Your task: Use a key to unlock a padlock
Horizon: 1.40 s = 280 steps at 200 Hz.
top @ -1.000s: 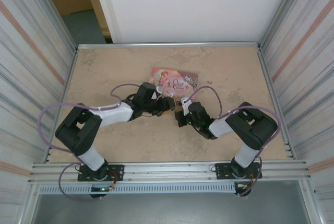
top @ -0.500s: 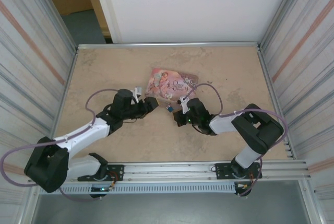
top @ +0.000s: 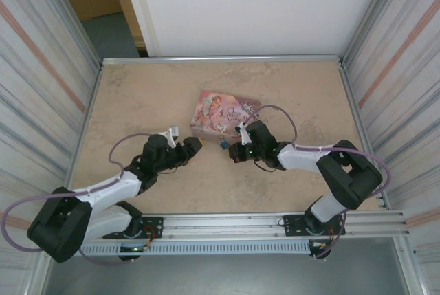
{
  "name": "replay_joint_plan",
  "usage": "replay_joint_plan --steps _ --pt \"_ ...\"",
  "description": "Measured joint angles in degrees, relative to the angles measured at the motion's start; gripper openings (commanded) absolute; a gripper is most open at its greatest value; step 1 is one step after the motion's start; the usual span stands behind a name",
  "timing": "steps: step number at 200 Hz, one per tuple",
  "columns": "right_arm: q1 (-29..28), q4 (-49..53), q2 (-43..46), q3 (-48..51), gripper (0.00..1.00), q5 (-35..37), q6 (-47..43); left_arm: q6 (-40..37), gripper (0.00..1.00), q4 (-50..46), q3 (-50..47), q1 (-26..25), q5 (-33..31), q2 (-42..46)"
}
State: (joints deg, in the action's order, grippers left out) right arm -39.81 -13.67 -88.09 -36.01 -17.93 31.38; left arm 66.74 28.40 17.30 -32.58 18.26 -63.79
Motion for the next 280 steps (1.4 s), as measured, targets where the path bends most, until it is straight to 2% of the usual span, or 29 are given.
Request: replay_joint_plan --steps 96,196,247,280 --pt "-0.74 0.92 2.75 0.00 0.00 -1.20 11.72 5.62 0.57 11.63 -2.56 -0.07 -0.33 -6.05" --pt "-1.09 3.10 2.89 -0.57 0.00 -1.44 14.80 11.78 0.51 29.94 -0.57 -3.43 0.11 -25.22" --pt "-1.20 3.06 2.89 -0.59 0.00 -1.44 15.41 15.76 0.45 39.58 1.79 -5.62 -0.55 -34.56" --pt "-1.20 3.02 2.86 -0.76 0.00 -1.40 16.22 18.91 0.37 44.85 2.97 -6.60 -1.66 -41.03"
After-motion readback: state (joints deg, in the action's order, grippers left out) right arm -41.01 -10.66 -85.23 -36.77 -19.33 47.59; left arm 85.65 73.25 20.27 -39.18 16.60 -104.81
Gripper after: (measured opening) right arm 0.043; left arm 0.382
